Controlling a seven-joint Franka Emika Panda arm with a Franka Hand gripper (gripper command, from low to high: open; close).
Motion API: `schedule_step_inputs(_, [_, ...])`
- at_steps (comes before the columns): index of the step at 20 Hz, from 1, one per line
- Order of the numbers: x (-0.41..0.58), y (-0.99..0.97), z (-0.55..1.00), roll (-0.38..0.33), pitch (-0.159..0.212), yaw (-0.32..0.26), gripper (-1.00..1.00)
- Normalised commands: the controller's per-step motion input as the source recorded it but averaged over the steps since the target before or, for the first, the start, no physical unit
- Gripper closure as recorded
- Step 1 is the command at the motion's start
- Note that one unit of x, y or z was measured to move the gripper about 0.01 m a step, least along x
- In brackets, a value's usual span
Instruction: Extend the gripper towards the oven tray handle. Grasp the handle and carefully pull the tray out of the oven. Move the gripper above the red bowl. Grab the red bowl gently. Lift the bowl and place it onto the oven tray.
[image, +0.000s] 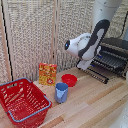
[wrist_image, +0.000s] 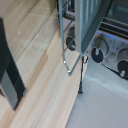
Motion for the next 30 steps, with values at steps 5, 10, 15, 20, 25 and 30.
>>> schedule_step_inputs(5, [0.078, 0.25, 0.35, 0.252, -0.001, -0.136, -1.0])
schedule_step_inputs(10, [0.017, 0.31, 0.34, 0.229, -0.041, -0.218, -1.0])
schedule_step_inputs(15, [0.0, 0.26, 0.32, 0.231, -0.055, -0.246, -1.0])
schedule_step_inputs(20, [-0.003, 0.29, 0.24, 0.246, -0.074, -0.235, -1.0])
schedule_step_inputs(25, [0.0, 0.35, 0.04, 0.229, -0.094, -0.204, -1.0])
schedule_step_inputs(30, [0.0, 0.38, -0.11, 0.241, -0.166, -0.155, -1.0])
